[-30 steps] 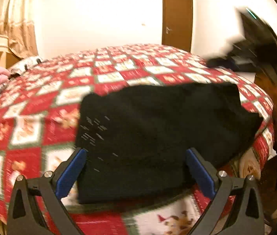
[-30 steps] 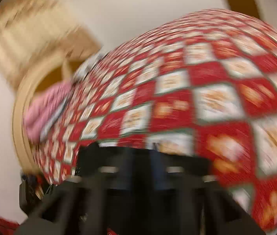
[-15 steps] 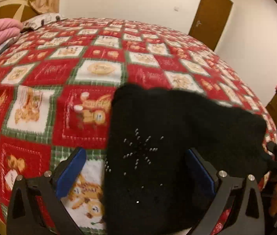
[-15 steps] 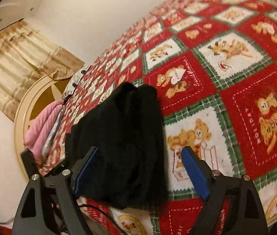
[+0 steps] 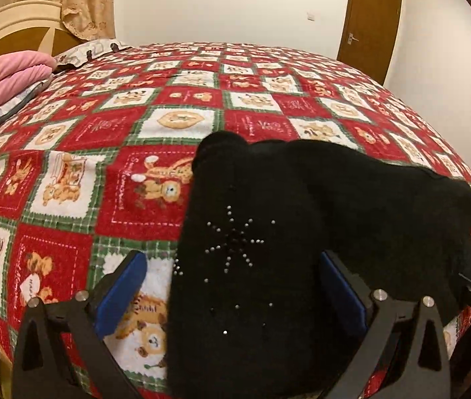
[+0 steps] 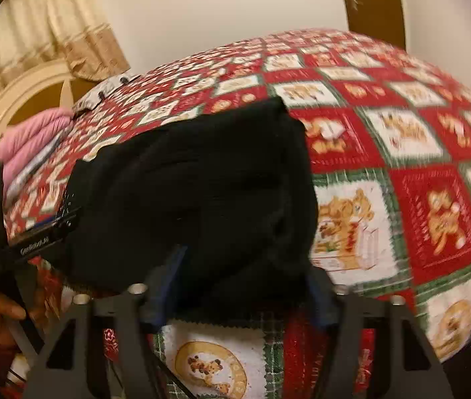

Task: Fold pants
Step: 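Grasp the folded pants bundle with both grippers and lift it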

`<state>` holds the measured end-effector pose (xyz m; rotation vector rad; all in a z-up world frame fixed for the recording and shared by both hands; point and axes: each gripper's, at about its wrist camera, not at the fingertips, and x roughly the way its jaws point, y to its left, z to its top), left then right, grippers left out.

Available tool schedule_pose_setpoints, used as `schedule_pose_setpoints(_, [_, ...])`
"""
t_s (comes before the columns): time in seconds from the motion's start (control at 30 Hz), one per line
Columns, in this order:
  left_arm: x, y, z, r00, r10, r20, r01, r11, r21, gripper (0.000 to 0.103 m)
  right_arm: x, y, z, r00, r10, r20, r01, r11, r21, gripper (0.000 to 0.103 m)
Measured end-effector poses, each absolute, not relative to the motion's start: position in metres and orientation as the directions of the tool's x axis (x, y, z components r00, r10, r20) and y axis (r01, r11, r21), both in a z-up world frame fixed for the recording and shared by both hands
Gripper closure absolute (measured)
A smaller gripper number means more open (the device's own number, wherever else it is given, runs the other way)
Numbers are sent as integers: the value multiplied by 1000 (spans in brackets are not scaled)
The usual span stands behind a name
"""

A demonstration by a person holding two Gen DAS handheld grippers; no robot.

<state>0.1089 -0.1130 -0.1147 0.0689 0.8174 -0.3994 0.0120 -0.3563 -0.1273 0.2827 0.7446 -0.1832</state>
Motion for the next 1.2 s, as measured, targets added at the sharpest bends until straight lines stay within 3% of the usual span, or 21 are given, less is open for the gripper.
schedule_pose_setpoints(0.07, [109, -113, -114, 615, -317, -722, 372, 924, -89, 0, 11, -359, -125, 731, -33, -682, 240, 947, 212, 60])
schedule_pose_setpoints(0.2, [110, -113, -115, 612, -313, -726, 370, 925, -87, 0, 11, -355, -126, 729, -64, -681, 260, 947, 190, 59])
schedule_pose_setpoints(0.33, [111, -113, -115, 606, -314, -731, 370, 925, -90, 0, 10, -363, -129, 735, -27, -677, 282, 921, 270, 52])
schedule_pose_setpoints(0.4, [111, -113, -115, 605, -312, -733, 367, 926, -91, 0, 11, -365, -133, 731, -14, -682, 287, 913, 289, 41])
schedule_pose_setpoints(0.53, [109, -114, -115, 608, -292, -738, 342, 936, -89, 0, 12, -363, -136, 736, -8, -677, 282, 913, 296, 38])
schedule_pose_setpoints(0.63, [109, -114, -115, 606, -299, -737, 346, 934, -94, 0, 13, -353, -130, 729, -33, -683, 260, 937, 233, 51])
schedule_pose_setpoints(0.67, [109, -113, -115, 596, -315, -739, 361, 927, -104, 2, 13, -350, -128, 732, -32, -681, 247, 944, 221, 61])
schedule_pose_setpoints(0.7, [109, -112, -113, 589, -333, -736, 377, 919, -114, 9, 14, -349, -126, 737, -20, -676, 231, 947, 224, 69])
schedule_pose_setpoints(0.73, [107, -113, -111, 581, -360, -730, 406, 906, -124, 20, 13, -347, -124, 746, -16, -666, 222, 948, 227, 70])
schedule_pose_setpoints(0.83, [101, -116, -107, 583, -390, -713, 455, 884, -111, 40, 11, -344, -125, 752, -34, -658, 220, 954, 202, 70])
schedule_pose_setpoints(0.93, [99, -115, -105, 585, -406, -702, 456, 881, -129, 50, 10, -345, -126, 755, -32, -655, 217, 955, 203, 70])
schedule_pose_setpoints(1.0, [101, -110, -105, 580, -423, -696, 445, 880, -164, 62, 10, -346, -127, 756, -29, -654, 219, 953, 211, 70])
schedule_pose_setpoints(1.1, [105, -105, -105, 560, -448, -697, 429, 876, -218, 65, 9, -348, -129, 760, -19, -649, 224, 946, 235, 70])
schedule_pose_setpoints(1.2, [104, -109, -105, 569, -431, -700, 434, 881, -189, 65, 8, -352, -132, 766, 2, -643, 223, 937, 268, 69])
